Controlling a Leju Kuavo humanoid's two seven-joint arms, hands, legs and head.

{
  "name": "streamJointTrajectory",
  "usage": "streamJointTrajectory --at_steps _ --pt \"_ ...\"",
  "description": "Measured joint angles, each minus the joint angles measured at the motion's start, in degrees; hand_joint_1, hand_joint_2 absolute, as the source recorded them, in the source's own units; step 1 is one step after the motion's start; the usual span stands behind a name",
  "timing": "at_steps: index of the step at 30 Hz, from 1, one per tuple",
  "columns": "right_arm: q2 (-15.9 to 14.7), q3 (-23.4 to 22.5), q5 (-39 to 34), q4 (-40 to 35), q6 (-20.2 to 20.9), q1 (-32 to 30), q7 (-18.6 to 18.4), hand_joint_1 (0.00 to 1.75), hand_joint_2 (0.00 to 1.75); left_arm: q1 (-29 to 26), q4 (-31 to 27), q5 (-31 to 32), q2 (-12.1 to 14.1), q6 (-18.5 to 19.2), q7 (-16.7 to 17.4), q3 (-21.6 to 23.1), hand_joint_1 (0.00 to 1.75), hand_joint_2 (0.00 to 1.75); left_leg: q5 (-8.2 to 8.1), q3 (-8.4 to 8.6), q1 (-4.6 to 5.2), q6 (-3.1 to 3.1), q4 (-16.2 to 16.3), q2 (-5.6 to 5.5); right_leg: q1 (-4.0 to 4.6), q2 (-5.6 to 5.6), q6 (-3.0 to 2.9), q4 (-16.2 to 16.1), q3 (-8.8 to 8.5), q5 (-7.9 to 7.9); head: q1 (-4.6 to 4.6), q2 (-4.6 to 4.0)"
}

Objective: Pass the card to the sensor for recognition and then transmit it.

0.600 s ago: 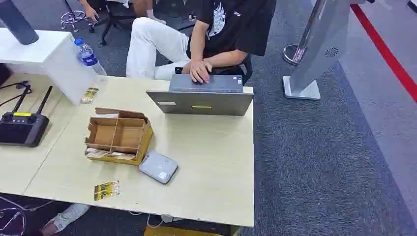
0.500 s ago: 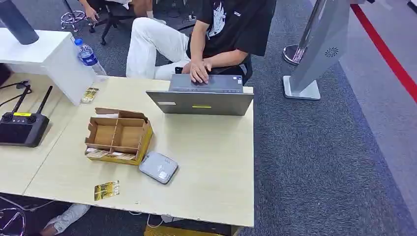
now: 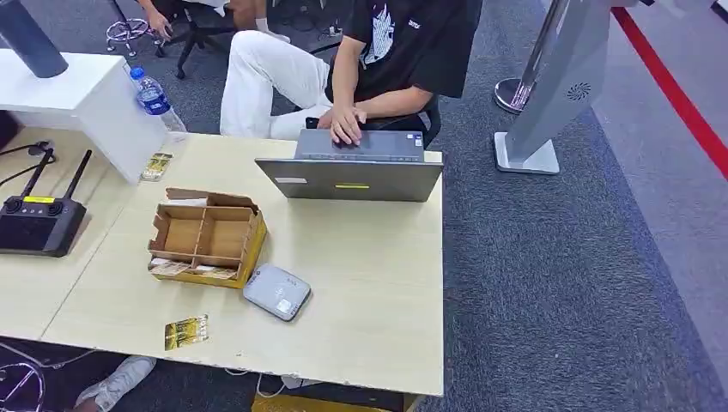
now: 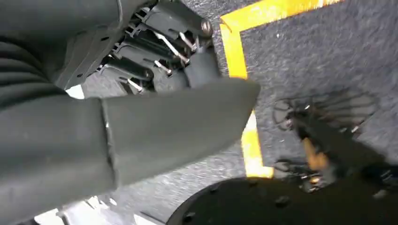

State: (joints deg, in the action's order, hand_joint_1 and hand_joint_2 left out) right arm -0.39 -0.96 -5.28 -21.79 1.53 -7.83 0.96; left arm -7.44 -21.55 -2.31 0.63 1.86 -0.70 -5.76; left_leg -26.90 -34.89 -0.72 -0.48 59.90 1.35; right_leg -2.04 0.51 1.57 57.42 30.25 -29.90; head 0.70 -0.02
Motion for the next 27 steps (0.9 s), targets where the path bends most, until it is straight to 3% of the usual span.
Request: streamJointTrajectory --at_steps 10,19,27 --pt "-0.9 -2.1 -12.9 2.0 1.8 2.1 2.2 0.00 1.75 2.3 0.0 -6.3 2.5 4.5 -2.8 -13.7 0.00 1.75 0.04 -0.01 0.00 0.02 0.0 0.00 0.00 0.00 0.01 0.0 0.00 0.02 0.00 0.00" --pt "-1.1 -4.4 -22.2 4.0 2.6 4.0 3.9 0.00 1.75 5.1 -0.4 -12.9 5.3 9.2 -7.7 -28.2 0.00 1.75 0.08 0.00 -0.01 0.04 0.0 0.01 0.00 -0.01 0.00 0.0 0.01 0.03 -0.02 0.00" --pt "-1.0 -6.7 -28.2 5.3 3.0 4.9 4.1 0.00 1.75 7.6 -11.5 -14.3 4.7 12.1 -12.4 -36.3 0.00 1.75 0.14 0.00 -0.01 0.03 0.0 0.00 0.00 -0.01 -0.01 0.0 0.01 0.10 -0.04 0.00"
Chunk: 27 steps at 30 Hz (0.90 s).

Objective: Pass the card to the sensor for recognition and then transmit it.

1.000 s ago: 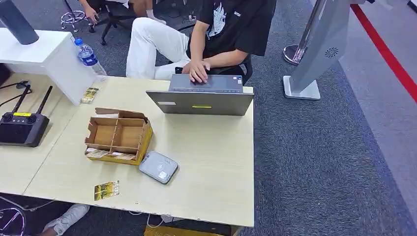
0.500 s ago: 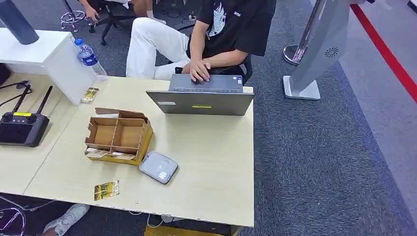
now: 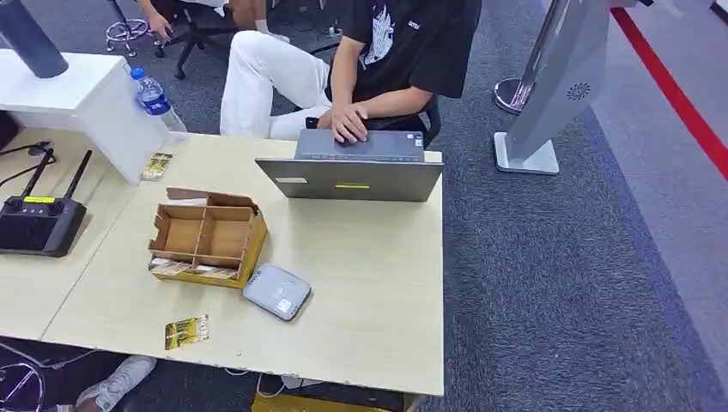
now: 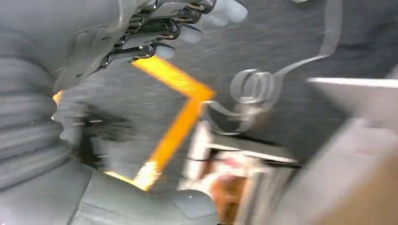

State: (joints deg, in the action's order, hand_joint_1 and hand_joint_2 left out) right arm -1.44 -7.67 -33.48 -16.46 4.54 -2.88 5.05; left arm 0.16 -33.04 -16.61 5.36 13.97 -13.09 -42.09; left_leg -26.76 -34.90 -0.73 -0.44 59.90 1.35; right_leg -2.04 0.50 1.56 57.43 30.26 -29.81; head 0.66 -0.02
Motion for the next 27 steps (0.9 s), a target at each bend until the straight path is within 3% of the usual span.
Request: streamJointTrajectory --at_steps 9,17,27 --pt "0.3 -1.3 -2.9 0.7 -0.2 0.5 -0.4 0.00 1.75 0.9 -16.6 4.0 -3.2 -0.2 -4.6 -2.6 0.00 1.75 0.05 -0.01 0.00 0.01 0.0 0.00 0.00 -0.01 0.00 0.0 0.01 0.06 0.00 0.00" --pt "1.0 -2.5 -3.5 1.2 -1.0 0.9 -1.2 0.00 1.75 0.8 -31.9 11.7 -6.8 -2.2 -9.8 -2.7 0.00 1.75 0.06 0.00 0.00 0.00 0.0 0.00 0.00 -0.03 0.05 0.0 0.01 0.10 0.02 0.00" --pt "1.3 -3.4 -3.3 1.7 -2.0 1.3 -1.6 0.00 1.75 -0.3 -44.3 27.3 -6.7 -8.1 -12.6 3.9 0.00 1.75 0.09 0.00 0.00 0.01 0.0 0.00 0.00 -0.03 0.05 0.0 0.02 0.12 0.00 0.00"
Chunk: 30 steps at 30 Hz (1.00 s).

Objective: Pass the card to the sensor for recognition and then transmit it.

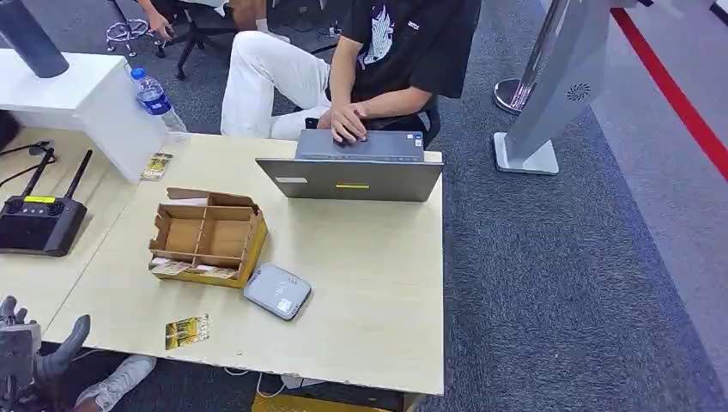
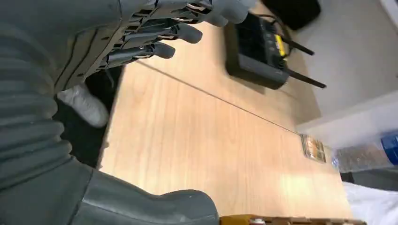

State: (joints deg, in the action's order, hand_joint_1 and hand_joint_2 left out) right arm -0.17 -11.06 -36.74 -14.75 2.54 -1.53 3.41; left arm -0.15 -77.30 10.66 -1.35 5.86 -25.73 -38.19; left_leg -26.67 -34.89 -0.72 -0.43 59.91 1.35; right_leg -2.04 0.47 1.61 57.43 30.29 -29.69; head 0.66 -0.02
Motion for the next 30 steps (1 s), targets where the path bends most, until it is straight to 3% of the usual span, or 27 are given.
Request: streamJointTrajectory --at_steps 10,30 --pt "0.3 -1.3 1.3 0.5 -0.9 0.5 -0.8 0.00 1.75 1.0 -6.5 16.3 4.9 -6.1 1.4 11.8 0.00 1.75 0.07 -0.01 0.00 0.02 0.0 0.02 0.00 -0.03 -0.04 0.0 0.02 0.06 0.00 0.00" --pt "1.2 -3.7 5.4 1.5 -3.1 1.2 -2.6 0.00 1.75 2.9 -17.9 47.7 15.6 -18.7 7.3 35.7 0.00 1.75 0.11 -0.02 0.00 0.05 0.0 0.03 0.00 -0.04 -0.07 0.0 0.04 0.12 0.00 -0.02"
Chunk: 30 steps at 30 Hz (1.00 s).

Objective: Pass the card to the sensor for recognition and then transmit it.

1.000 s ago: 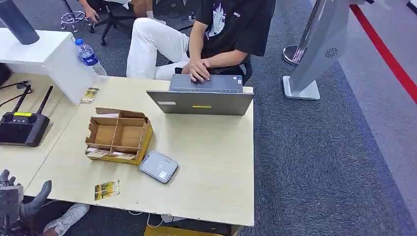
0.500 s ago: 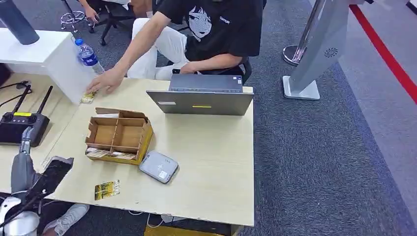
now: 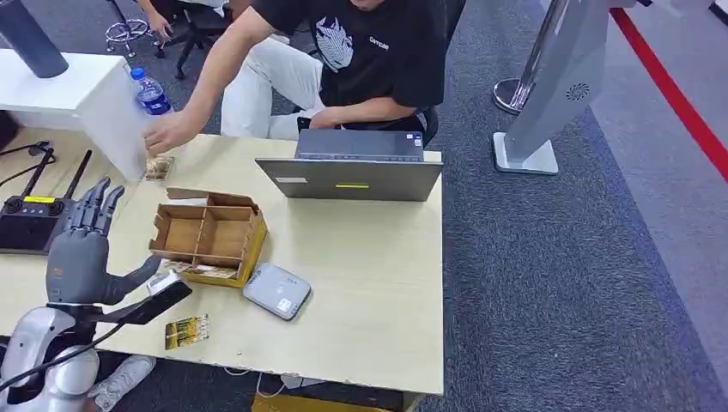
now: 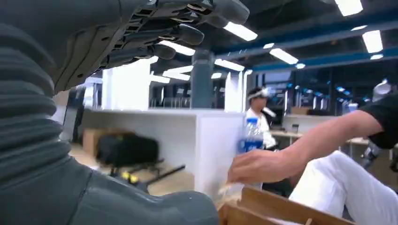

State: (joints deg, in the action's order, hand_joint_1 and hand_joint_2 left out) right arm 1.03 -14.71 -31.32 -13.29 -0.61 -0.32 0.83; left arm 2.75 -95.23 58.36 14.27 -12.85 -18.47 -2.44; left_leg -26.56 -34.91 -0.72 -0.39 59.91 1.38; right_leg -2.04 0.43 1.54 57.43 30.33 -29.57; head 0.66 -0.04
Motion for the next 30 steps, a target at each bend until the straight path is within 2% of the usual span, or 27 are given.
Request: streamJointTrajectory --at_steps 7,9,20,30 --pt "0.6 -0.8 2.0 0.1 -0.8 0.0 -0.2 0.00 1.75 0.0 -3.3 10.4 2.6 -4.5 1.9 5.8 0.00 1.75 0.00 -0.01 0.00 0.00 0.0 0.00 0.00 0.00 0.00 0.0 0.00 0.00 0.00 0.02" --pt "0.7 -1.0 2.3 0.2 -1.0 0.0 -0.3 0.00 1.75 0.0 -4.1 11.4 3.0 -4.7 2.3 6.7 0.00 1.75 0.00 -0.01 0.00 0.00 0.0 0.00 0.00 0.00 0.00 0.0 0.00 0.00 0.00 0.02" --pt "1.4 -3.6 6.0 0.2 -1.1 0.0 -0.8 0.00 1.75 -0.1 -5.9 11.6 3.9 -4.0 2.9 8.5 0.00 1.75 0.00 -0.01 0.00 0.00 0.0 0.00 0.00 0.00 0.00 0.0 -0.01 0.00 0.00 0.00" --pt "1.6 -4.9 6.5 0.2 -1.1 0.0 -0.8 0.00 1.75 -0.1 -6.2 11.5 4.1 -3.9 3.0 8.7 0.00 1.75 0.00 -0.01 0.00 0.00 0.0 0.00 0.00 0.01 0.00 0.0 -0.01 0.00 0.00 0.02"
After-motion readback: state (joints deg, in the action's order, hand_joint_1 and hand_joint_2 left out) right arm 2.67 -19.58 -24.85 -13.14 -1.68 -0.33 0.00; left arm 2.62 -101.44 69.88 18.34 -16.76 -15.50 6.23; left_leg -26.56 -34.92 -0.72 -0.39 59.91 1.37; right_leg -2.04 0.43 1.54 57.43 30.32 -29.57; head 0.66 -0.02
